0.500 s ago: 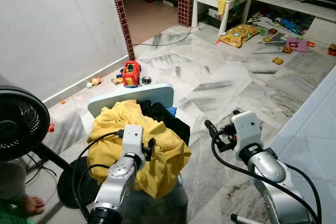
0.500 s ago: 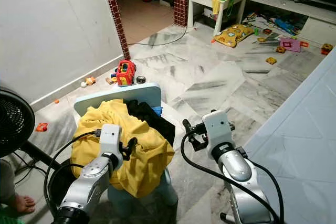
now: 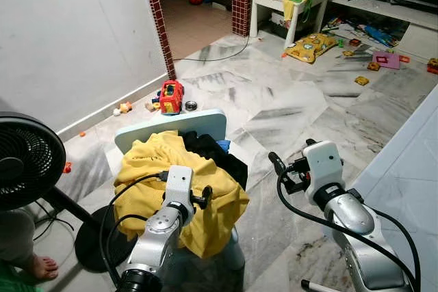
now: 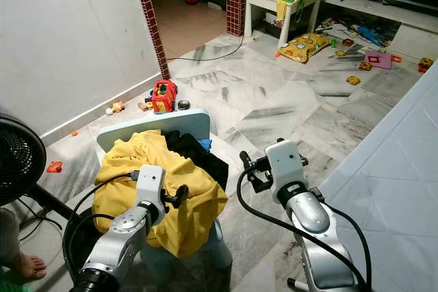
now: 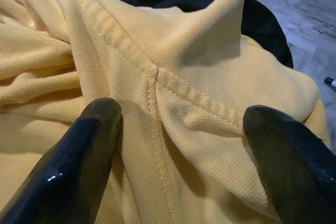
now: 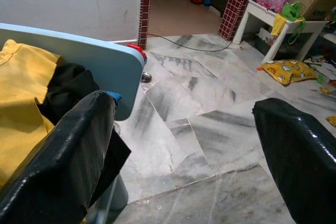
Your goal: Hang hanger
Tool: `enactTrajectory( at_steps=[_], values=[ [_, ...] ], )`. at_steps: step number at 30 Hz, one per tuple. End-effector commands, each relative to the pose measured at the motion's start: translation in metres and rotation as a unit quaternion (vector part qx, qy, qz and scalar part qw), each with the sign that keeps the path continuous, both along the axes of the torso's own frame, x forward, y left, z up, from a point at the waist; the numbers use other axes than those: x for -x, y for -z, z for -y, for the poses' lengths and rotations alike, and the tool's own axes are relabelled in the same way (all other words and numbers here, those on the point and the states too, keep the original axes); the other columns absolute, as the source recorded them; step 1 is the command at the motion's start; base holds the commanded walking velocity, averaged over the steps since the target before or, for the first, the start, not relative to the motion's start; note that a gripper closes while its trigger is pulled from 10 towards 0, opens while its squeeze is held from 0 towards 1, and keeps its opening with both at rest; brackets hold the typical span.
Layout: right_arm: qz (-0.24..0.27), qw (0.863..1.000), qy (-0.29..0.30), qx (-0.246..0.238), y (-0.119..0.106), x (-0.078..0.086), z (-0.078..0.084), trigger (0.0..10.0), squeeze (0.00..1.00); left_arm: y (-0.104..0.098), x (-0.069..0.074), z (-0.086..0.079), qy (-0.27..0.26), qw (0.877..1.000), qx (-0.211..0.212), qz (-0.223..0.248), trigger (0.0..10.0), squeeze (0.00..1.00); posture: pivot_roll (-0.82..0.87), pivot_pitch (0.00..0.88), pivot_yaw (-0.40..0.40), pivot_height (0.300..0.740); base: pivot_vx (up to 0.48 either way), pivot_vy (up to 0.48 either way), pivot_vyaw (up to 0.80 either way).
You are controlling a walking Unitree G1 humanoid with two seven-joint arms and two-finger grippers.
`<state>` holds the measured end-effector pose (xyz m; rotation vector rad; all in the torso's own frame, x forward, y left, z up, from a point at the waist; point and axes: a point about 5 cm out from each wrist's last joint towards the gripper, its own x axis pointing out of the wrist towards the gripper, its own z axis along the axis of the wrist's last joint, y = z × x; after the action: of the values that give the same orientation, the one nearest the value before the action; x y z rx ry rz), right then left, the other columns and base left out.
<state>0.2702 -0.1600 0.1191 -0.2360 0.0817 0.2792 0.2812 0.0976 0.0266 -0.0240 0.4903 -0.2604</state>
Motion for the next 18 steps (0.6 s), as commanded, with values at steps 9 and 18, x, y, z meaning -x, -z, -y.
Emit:
enactTrajectory(
  at_steps=[9,18],
  values=[
    [0.002,1.0,-0.003,0.005,0.001,-0.002,0.0,10.0,0.0,0.015,-0.003,-0.009,0.006,0.999,-0.012,-0.029,0.0,0.0,-0.25,0.009,0.061,0.74,0.0,0.0,0.0],
    [0.004,1.0,0.0,0.007,0.001,-0.003,0.0,10.0,0.0,0.016,-0.005,-0.001,0.025,0.999,-0.007,-0.024,0.0,0.0,-0.25,0.0,0.065,0.74,0.0,0.0,0.0]
  ],
)
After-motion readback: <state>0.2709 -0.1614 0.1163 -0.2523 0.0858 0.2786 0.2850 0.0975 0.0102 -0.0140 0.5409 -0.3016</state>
